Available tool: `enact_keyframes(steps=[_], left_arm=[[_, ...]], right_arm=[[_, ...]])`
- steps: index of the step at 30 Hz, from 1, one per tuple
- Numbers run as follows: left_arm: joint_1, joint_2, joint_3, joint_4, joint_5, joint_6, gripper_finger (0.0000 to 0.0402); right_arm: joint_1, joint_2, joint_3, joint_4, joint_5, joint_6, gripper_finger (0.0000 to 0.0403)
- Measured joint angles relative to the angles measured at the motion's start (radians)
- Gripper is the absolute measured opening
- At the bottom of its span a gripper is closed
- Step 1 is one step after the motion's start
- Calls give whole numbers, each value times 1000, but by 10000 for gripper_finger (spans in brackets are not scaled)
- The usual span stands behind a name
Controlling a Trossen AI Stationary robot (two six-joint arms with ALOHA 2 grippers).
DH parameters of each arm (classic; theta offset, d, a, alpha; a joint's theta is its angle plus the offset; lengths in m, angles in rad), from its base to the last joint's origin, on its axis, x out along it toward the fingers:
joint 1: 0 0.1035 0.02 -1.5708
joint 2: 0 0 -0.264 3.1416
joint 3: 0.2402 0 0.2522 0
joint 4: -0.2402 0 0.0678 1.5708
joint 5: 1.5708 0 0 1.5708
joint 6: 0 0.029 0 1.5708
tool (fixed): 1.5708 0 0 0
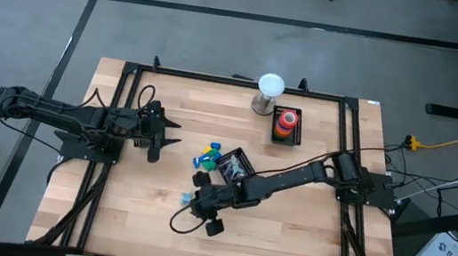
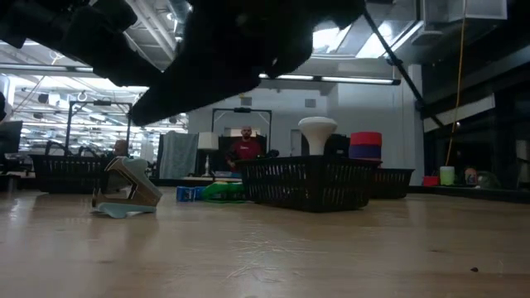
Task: Pick and place Stapler, Stapler remover, tape
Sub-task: Put the light blue staple remover into the center black bin
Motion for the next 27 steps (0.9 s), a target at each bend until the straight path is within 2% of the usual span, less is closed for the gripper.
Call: enact_keyframes(steps=[9,21,27], left_arm=[[0,0,0,0,0,0,210],[0,0,0,0,0,0,210],[0,0,0,0,0,0,210]], right_arm=[[0,57,0,21,209,51,114],[1,87,-1,42,247,51,114],[9,108,-1,110,280,44,112]])
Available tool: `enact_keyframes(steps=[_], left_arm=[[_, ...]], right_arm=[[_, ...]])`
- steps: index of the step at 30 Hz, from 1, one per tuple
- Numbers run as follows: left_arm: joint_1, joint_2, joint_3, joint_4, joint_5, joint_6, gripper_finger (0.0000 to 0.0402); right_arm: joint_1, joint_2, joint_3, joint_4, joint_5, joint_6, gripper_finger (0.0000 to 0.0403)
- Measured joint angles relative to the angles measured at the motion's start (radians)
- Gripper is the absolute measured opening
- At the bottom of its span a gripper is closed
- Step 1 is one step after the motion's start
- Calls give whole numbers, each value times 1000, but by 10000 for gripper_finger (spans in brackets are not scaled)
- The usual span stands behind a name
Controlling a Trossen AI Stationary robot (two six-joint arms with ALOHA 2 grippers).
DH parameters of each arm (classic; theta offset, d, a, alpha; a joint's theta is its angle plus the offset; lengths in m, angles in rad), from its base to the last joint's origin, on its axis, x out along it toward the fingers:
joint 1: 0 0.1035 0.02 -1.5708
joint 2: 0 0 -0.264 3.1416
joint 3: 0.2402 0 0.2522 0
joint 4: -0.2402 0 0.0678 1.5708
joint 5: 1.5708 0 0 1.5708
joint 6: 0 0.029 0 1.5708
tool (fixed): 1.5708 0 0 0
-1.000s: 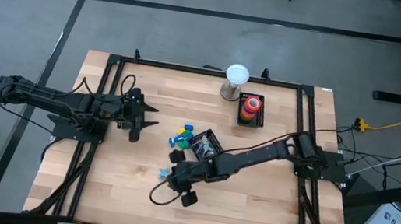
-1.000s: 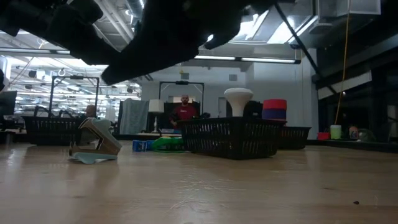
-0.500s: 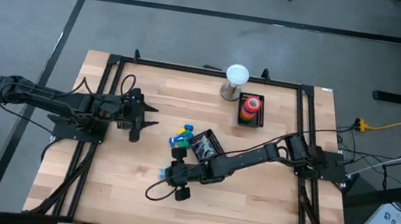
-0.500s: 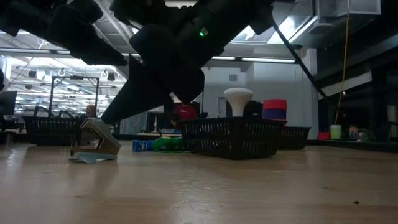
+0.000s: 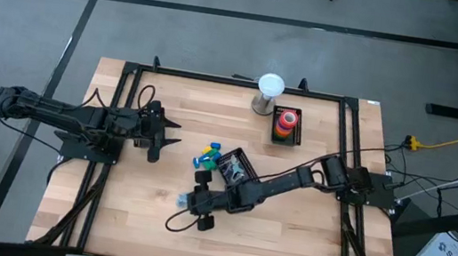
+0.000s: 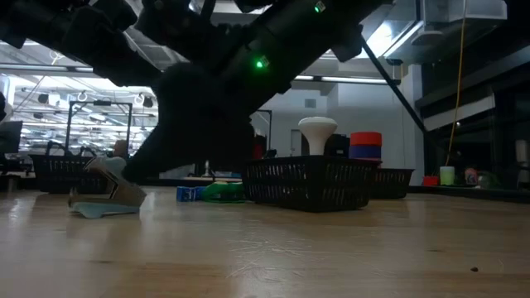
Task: Pick and place Stapler, Stapler remover, tape
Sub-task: Put the light blue staple remover into the center black bin
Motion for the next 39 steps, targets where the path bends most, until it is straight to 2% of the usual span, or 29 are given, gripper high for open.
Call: enact_keyframes(steps=[3,10,30,34,39], left_arm=[[0,0,0,0,0,0,210],[0,0,0,0,0,0,210],[0,0,0,0,0,0,210],[0,0,0,0,0,0,210],[0,0,0,0,0,0,210]], right_arm=[[7,0,0,3,34,-15,103],[9,0,0,12,36,-17,86],[29,0,0,53,37,-74,88],[36,0,0,55,36,-70,102],[43,0,0,64,39,-68,147]])
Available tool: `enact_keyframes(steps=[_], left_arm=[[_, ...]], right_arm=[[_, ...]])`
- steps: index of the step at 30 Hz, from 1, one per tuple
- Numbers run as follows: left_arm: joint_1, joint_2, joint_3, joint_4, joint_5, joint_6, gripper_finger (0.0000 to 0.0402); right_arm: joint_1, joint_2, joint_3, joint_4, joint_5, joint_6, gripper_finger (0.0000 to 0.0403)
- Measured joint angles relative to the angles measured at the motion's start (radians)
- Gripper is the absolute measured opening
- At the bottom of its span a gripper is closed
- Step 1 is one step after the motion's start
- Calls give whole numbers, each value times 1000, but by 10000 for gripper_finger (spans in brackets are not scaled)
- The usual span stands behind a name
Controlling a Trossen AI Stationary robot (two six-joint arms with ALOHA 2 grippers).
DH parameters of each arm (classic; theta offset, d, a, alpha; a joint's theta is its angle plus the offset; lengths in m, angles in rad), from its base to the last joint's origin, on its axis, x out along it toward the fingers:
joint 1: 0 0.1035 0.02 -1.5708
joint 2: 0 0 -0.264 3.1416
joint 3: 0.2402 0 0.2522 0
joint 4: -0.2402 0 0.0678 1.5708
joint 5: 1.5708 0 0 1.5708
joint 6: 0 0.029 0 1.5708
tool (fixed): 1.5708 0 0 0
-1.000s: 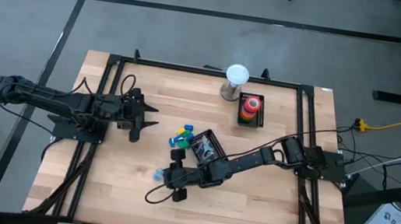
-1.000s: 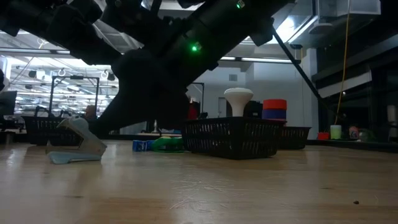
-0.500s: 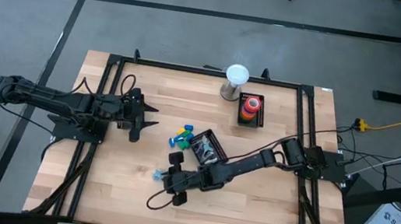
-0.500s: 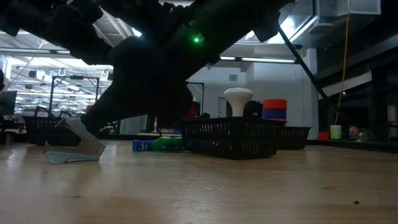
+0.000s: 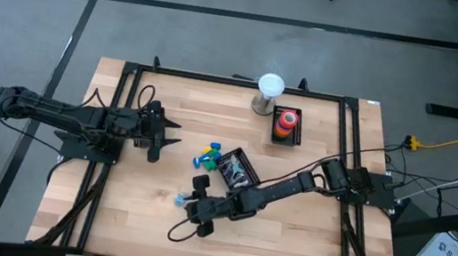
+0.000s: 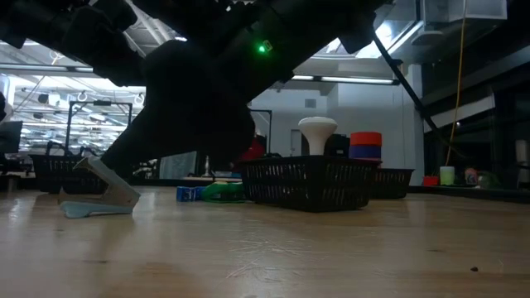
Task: Pick and place Stapler, Stapler remover, tape
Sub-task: Put the light blue staple remover into the center black bin
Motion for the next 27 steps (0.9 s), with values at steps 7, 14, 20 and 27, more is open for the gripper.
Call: enact_keyframes(steps=[7,14,20,27], left_arm=[[0,0,0,0,0,0,210],[0,0,0,2,0,0,210],[0,0,0,0,0,0,210],[0,0,0,0,0,0,210]], right_arm=[[3,10,20,-17,50,0,170],[7,47,99,-86,50,-1,153],[7,47,100,-86,72,27,139],[1,51,100,-92,76,70,111]])
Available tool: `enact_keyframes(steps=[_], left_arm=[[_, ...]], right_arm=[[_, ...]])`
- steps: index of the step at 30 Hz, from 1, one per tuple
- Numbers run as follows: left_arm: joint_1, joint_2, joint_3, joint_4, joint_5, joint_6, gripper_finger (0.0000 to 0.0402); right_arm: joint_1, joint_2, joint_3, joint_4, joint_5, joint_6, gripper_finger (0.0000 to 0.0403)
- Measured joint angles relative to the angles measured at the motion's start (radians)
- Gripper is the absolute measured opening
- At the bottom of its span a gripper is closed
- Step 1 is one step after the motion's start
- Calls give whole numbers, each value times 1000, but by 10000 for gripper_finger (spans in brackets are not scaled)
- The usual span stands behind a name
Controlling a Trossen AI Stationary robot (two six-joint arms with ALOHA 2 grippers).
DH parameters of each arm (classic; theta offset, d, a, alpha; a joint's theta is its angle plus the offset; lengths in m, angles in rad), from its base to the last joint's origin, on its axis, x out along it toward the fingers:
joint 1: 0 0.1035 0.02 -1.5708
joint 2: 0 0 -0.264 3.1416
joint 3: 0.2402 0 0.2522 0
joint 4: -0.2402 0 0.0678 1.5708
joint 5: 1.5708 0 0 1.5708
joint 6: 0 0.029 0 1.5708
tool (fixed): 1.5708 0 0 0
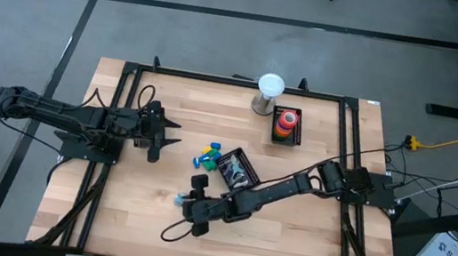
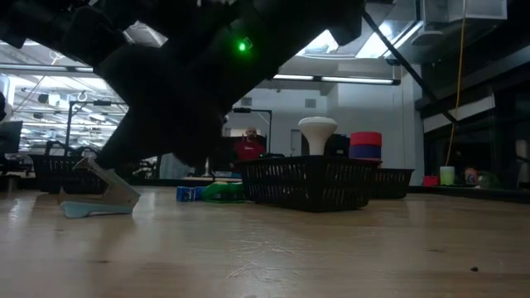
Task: Pick and place Stapler, Stapler remover, tape
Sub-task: Put the light blue staple remover into the center black bin
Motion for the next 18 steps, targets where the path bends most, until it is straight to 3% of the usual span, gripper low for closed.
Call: enact_keyframes(steps=[10,18], left_arm=[[0,0,0,0,0,0,210],[0,0,0,0,0,0,210]], right_arm=[[0,28,18,24,9,1,83],[-1,28,21,25,23,1,23]])
